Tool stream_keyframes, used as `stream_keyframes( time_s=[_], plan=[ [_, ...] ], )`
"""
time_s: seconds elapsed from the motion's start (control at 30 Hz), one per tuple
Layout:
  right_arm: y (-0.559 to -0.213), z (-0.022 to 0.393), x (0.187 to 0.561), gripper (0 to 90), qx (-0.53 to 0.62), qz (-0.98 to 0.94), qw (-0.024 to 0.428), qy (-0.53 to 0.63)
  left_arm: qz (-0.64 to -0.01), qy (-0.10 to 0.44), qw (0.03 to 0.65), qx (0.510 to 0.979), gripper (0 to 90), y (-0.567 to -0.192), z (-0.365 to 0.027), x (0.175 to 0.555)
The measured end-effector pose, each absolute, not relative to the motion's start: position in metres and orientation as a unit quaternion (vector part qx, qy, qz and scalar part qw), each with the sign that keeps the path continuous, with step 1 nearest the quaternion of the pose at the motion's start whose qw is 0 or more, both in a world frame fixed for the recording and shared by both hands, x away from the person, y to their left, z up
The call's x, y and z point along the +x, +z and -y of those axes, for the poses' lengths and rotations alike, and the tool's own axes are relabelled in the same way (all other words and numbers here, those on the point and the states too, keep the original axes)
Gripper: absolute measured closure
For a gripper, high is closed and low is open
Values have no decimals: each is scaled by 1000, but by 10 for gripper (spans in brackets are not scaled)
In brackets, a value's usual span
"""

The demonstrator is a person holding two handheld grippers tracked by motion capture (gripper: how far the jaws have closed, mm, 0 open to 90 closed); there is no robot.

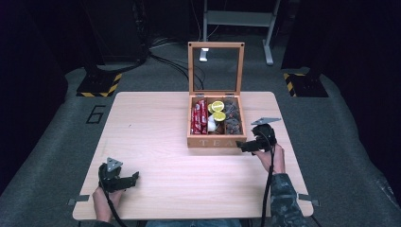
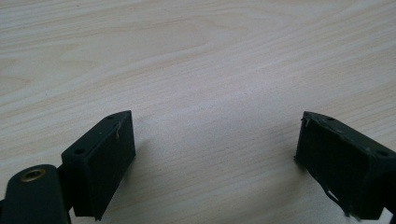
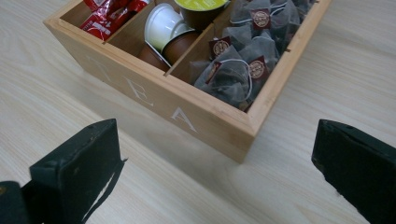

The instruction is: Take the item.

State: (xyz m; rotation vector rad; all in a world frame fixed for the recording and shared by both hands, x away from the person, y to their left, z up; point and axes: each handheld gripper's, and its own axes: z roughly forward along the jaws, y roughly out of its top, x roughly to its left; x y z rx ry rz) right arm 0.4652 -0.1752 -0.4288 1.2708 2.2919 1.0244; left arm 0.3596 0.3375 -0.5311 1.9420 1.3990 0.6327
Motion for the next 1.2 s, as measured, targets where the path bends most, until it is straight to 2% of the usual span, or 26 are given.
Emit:
stream_keyframes(
  time_s=[0.3, 1.2],
  plan=[
    [-426, 160, 489, 0, 442, -810, 140, 358, -533, 239, 325, 744, 117, -531, -338, 360],
    [-422, 109, 554, 33, 428, -818, 122, 364, -531, 239, 327, 744, 132, -530, -338, 359]
  ],
)
